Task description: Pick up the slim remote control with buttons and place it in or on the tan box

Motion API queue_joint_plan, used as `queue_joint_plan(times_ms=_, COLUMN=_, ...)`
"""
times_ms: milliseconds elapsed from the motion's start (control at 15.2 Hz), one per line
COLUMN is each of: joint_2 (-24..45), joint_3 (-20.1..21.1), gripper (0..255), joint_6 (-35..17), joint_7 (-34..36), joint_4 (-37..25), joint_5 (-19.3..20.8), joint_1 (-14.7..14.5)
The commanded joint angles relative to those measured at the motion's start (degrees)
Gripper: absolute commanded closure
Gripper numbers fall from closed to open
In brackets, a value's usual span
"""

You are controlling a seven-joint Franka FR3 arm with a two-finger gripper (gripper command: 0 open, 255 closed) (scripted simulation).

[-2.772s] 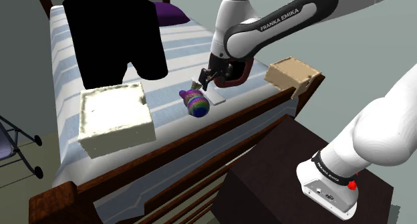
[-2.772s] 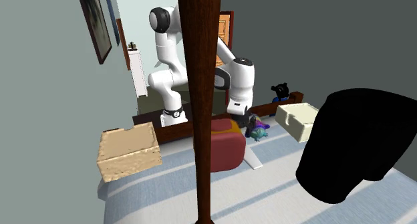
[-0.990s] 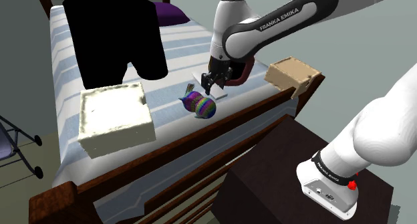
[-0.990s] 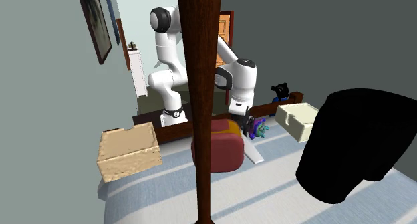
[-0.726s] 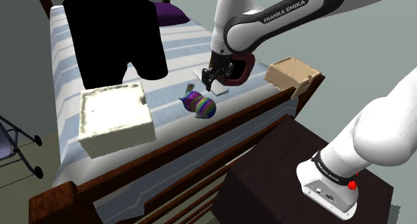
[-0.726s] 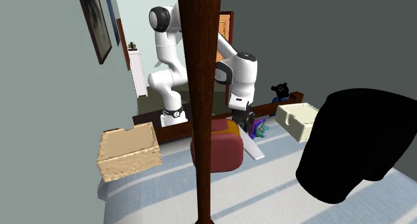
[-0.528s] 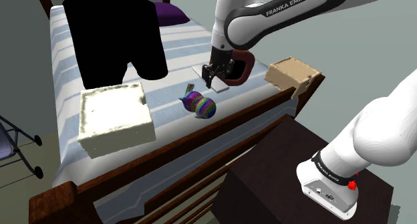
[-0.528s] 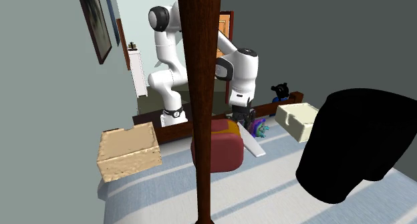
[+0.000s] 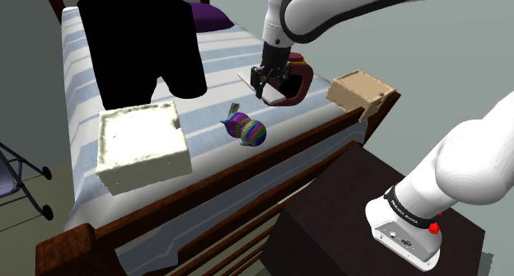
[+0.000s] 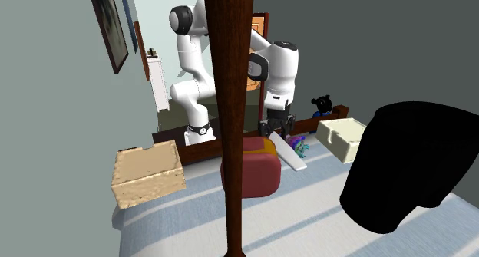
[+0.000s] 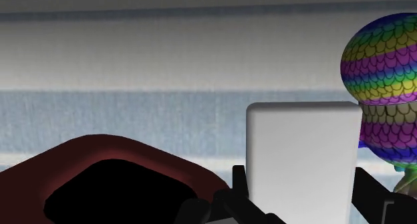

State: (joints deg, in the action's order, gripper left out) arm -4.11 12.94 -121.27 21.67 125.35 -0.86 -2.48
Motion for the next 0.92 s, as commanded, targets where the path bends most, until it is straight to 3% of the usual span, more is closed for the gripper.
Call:
queue_joint_plan(times_ms=0, joint_2=-0.8, joint_3=0.0, gripper=255, joint_6=1.8, joint_7=-0.1, joint_4=-1.1, joint_5=-0.2, joint_1=0.0)
queue_joint_plan(times_ms=660, joint_2=-2.9, joint_3=-0.3, gripper=255, joint_6=9.0, joint_7=-0.5, joint_4=-6.1, joint_5=-0.6, joint_1=0.1)
queue_joint_plan(times_ms=858, joint_2=-7.3, joint_3=-2.4, gripper=255, joint_6=8.7, joint_7=-4.4, joint_4=-1.4, joint_5=-1.2, joint_1=1.5)
